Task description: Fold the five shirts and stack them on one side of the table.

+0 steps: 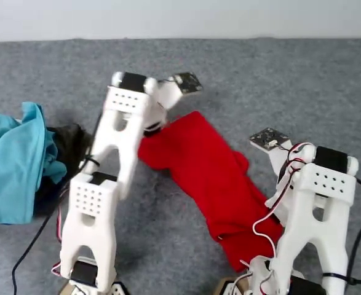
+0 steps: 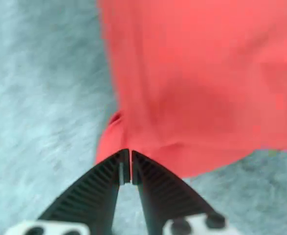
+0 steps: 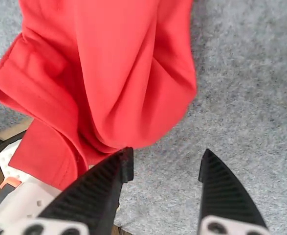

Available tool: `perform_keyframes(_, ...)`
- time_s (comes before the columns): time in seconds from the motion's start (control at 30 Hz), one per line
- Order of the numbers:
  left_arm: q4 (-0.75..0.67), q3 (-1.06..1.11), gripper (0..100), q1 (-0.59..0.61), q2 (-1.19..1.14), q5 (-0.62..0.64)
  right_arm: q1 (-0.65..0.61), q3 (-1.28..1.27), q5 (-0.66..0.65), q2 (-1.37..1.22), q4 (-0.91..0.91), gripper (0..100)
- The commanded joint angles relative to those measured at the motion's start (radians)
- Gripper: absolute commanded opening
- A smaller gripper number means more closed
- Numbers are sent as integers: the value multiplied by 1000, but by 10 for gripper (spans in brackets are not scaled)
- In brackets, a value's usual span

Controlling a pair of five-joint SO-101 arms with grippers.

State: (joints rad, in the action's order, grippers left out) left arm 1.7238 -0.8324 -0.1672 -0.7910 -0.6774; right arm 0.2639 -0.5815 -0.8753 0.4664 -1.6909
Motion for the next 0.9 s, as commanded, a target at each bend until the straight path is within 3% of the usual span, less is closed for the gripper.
perform_keyframes(0.0,34,44,14,51,176,-5,7,9,9,38,-4,223)
perform_keyframes(0.17,31,231,32,5,275,-8,7,9,9,38,-5,223)
perform_keyframes(0.37,-35,289,205,-66,219,78,10,3,9,38,-7,223)
perform_keyframes(0.7,-192,289,205,-57,68,87,12,3,9,38,-35,223)
perform_keyframes(0.87,-233,289,105,-63,34,87,10,3,9,38,-35,223)
